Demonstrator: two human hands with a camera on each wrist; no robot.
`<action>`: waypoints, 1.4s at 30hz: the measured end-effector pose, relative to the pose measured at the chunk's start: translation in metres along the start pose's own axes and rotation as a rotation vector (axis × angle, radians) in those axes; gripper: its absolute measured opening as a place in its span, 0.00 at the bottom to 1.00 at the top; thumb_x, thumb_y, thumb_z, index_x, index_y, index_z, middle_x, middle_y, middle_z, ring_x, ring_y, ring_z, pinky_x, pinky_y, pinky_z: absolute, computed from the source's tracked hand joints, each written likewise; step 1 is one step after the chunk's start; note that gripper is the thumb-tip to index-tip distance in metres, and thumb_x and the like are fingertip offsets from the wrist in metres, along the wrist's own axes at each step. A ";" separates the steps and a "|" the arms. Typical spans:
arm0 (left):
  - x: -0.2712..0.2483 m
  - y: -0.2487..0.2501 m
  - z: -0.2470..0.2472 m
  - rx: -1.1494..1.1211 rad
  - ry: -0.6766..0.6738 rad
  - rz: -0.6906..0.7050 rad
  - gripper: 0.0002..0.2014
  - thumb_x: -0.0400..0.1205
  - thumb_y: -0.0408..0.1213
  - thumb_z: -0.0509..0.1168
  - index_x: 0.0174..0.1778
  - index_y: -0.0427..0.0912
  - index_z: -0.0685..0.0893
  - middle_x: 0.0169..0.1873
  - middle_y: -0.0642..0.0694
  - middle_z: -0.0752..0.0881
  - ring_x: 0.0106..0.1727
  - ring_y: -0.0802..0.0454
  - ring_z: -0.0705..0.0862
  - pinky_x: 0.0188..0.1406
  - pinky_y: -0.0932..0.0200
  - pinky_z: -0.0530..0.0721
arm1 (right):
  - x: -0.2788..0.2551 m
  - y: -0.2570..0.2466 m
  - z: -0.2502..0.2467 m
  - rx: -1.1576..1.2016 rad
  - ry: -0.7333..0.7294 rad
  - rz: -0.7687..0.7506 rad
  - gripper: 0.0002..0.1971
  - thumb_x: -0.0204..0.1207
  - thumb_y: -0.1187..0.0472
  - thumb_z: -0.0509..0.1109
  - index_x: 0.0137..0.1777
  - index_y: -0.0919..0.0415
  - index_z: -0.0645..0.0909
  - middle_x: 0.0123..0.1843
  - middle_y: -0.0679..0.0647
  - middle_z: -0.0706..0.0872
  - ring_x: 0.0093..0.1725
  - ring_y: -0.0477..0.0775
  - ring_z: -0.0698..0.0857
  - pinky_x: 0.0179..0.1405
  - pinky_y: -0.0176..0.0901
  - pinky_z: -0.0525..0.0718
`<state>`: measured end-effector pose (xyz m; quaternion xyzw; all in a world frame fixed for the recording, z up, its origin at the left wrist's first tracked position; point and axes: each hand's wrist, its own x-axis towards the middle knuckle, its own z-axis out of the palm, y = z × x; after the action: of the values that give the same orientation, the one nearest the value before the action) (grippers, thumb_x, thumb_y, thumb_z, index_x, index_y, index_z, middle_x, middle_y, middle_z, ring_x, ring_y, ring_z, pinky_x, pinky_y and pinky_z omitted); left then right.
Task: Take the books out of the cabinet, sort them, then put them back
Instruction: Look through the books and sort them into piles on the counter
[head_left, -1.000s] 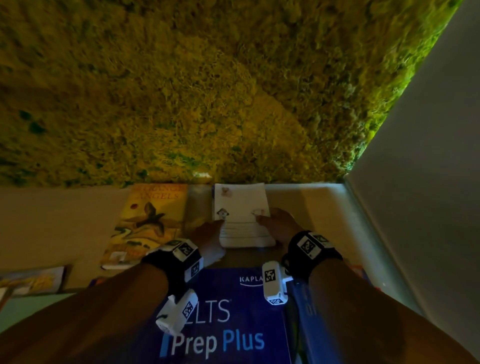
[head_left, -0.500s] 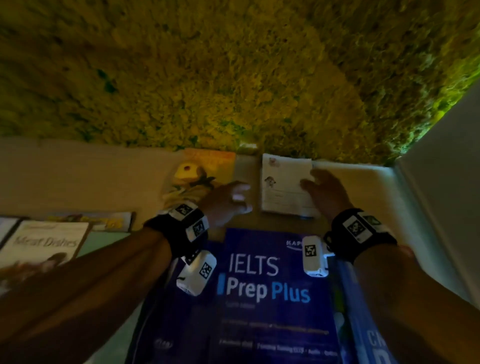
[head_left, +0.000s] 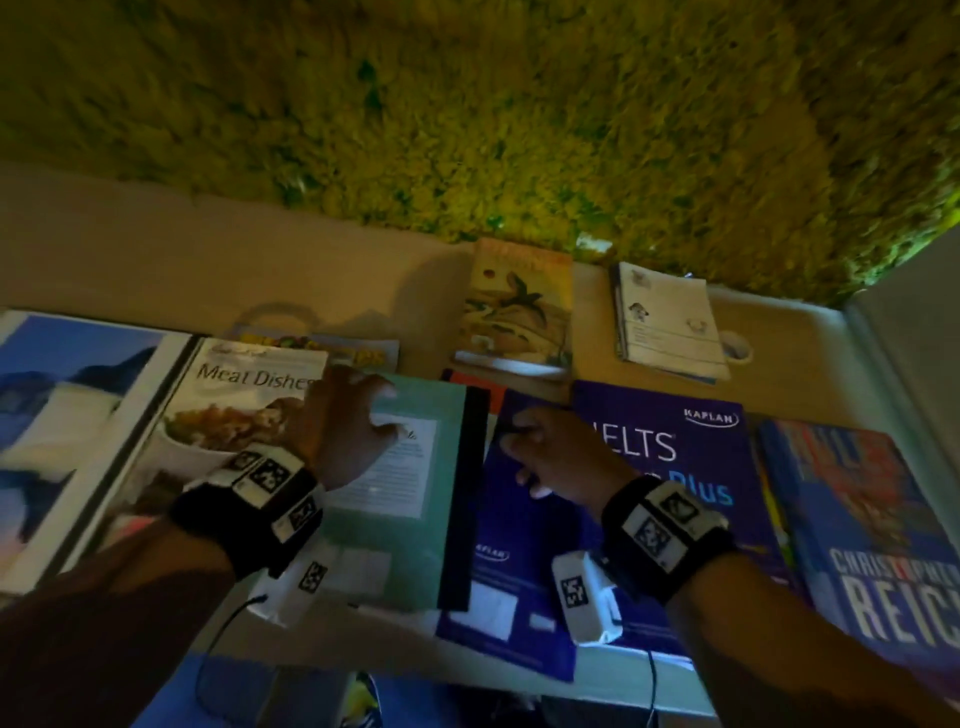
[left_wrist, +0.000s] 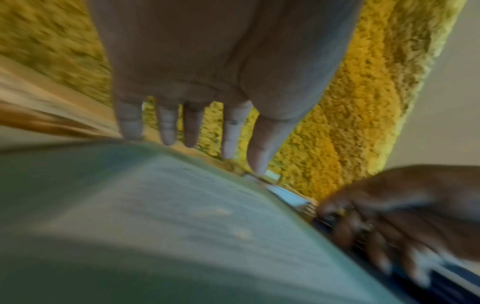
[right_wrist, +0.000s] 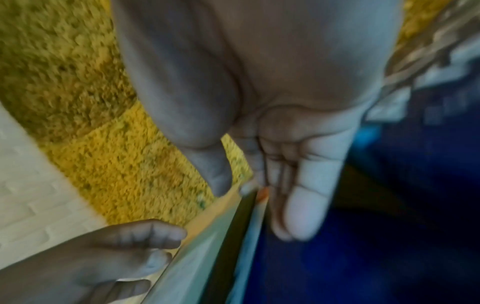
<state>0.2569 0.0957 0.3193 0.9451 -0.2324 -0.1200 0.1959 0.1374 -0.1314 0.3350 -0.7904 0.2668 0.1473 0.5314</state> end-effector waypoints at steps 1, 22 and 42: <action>-0.003 -0.012 0.000 0.047 0.002 -0.045 0.27 0.75 0.54 0.74 0.69 0.49 0.81 0.68 0.40 0.79 0.68 0.39 0.78 0.66 0.45 0.78 | -0.003 0.000 0.015 0.003 -0.005 0.024 0.20 0.85 0.58 0.72 0.73 0.54 0.73 0.48 0.56 0.87 0.33 0.50 0.86 0.32 0.46 0.89; -0.084 0.054 -0.057 -1.421 0.040 0.095 0.23 0.78 0.21 0.65 0.71 0.33 0.79 0.62 0.34 0.88 0.63 0.39 0.88 0.58 0.43 0.89 | -0.065 -0.117 0.044 0.297 -0.125 -0.487 0.19 0.92 0.55 0.60 0.69 0.66 0.87 0.65 0.59 0.91 0.66 0.55 0.90 0.68 0.49 0.87; -0.090 -0.015 -0.005 -0.724 -0.126 -0.120 0.35 0.80 0.38 0.71 0.76 0.68 0.61 0.54 0.66 0.79 0.55 0.61 0.84 0.50 0.68 0.83 | 0.006 -0.011 0.033 0.173 0.137 0.153 0.16 0.83 0.56 0.74 0.61 0.69 0.86 0.58 0.71 0.89 0.50 0.59 0.85 0.43 0.46 0.79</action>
<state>0.1867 0.1528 0.3293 0.8172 -0.1306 -0.2639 0.4955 0.1498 -0.0995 0.3275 -0.7272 0.3738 0.1096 0.5653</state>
